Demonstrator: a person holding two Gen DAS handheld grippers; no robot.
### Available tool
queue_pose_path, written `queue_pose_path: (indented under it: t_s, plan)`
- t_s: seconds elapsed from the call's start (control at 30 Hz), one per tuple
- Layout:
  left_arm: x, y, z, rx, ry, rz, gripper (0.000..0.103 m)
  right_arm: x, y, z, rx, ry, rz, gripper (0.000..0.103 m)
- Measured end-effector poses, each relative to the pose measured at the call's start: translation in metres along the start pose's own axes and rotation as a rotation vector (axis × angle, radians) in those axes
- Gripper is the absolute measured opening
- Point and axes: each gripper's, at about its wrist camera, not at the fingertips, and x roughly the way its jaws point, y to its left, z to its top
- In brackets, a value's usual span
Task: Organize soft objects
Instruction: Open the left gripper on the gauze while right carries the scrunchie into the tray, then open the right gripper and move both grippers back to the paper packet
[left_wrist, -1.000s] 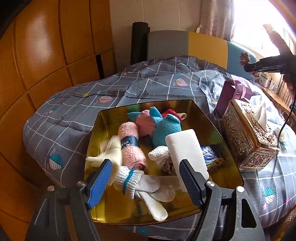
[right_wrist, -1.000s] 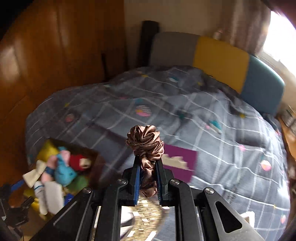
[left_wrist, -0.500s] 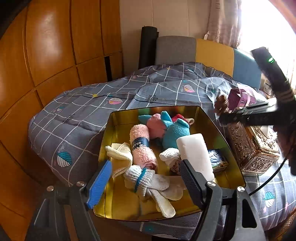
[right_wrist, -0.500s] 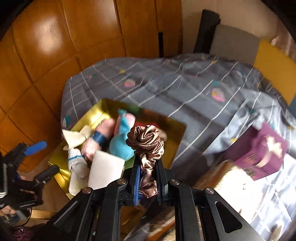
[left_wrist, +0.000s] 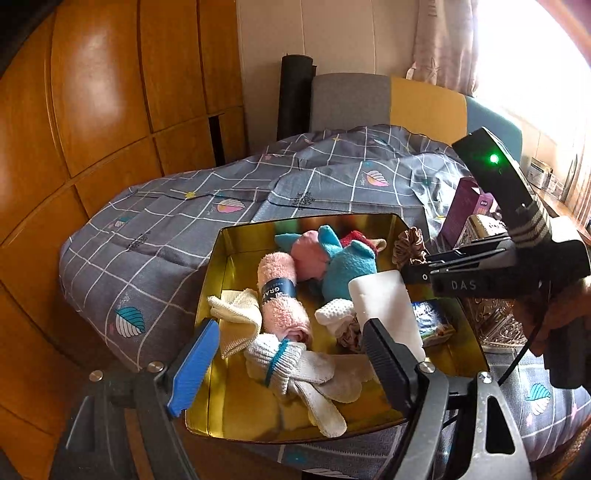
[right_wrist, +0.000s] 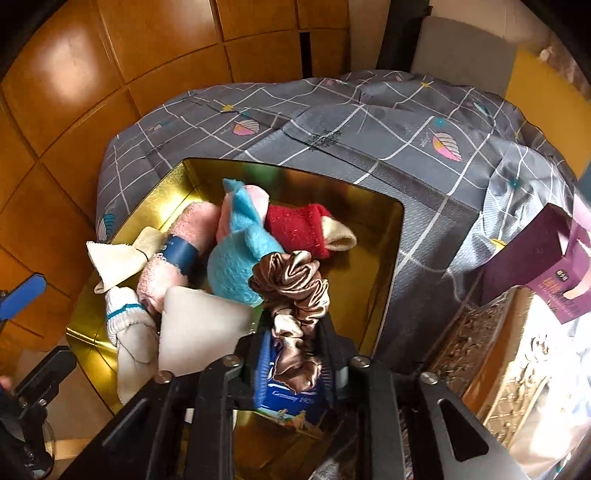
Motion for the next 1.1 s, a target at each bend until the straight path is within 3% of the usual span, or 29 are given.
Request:
queue_pose_path:
  t_s: [0.23,0.77,1.1]
  plan:
    - [-0.002,-0.002,0.001,0.003,0.004,0.020,0.081,-0.009,0.001,-0.006,0.009,-0.031,0.002,0.051]
    - [-0.007,-0.006,0.003,0.015,-0.005,0.011,0.081,-0.062,0.001,-0.023,0.018,-0.180,-0.064,0.059]
    - [-0.013,-0.005,0.006,-0.012,-0.024,0.026,0.081,-0.108,-0.021,-0.046,0.060,-0.277,-0.117,0.067]
